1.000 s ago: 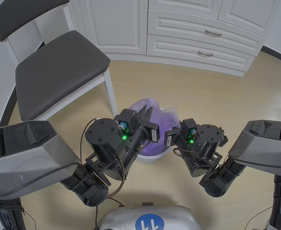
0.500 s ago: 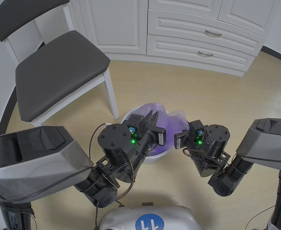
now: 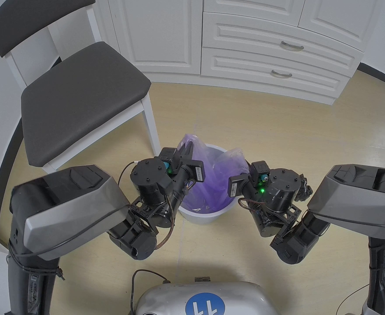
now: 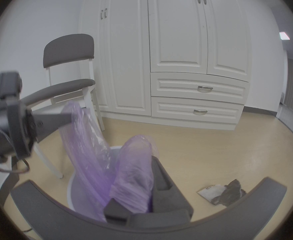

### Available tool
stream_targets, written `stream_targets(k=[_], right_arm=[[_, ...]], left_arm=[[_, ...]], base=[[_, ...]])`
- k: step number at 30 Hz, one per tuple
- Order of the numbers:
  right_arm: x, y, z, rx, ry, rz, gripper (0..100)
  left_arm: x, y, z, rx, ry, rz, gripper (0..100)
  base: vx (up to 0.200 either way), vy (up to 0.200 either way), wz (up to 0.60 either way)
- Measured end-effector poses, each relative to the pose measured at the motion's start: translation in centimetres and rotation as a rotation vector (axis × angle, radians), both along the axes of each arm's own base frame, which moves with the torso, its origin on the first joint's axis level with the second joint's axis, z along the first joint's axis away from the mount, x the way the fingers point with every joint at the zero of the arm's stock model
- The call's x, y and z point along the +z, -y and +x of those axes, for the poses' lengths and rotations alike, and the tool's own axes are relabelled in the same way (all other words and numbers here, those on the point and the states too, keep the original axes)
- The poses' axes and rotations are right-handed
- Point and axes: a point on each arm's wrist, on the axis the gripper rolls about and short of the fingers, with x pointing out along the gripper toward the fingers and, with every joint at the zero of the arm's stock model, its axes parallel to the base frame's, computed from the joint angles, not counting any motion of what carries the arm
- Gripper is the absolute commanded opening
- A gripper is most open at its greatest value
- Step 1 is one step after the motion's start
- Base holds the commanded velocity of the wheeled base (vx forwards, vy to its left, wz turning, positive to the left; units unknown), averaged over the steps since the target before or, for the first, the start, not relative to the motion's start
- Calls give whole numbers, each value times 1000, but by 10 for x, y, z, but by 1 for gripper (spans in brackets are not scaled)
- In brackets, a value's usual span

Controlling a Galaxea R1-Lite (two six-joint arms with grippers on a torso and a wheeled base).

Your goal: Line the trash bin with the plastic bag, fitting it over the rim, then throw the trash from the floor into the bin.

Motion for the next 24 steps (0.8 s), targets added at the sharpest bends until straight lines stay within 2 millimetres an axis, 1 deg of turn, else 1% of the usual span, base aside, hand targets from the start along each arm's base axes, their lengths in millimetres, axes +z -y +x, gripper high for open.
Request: stream_targets(k=[5,7,11,14,19,22,24], right_arm=[[-7,-3,12,-7,4,38,0],[-11,-3,19,-14,8,58,0],[-26,-8,34,-13,-5,141,0],[-42,-12,41,-9,-65,191,0],[-59,-20,43,16,-145,247,0],[-61,-22,46,22,-153,261,0],[-59,-18,49,15,-145,266,0]], left_arm=[[-15,-7,18,35,-15,11,0],[-20,-8,22,41,-24,17,0],[-30,-10,27,51,-44,32,0],[-37,-10,28,51,-58,42,0],[-46,-11,29,56,-80,65,0],[-50,-13,28,60,-94,82,0],[-50,-16,29,65,-98,92,0]], base=[[0,0,0],[0,0,0],[0,0,0],[0,0,0],[0,0,0],[0,0,0],[0,0,0]])
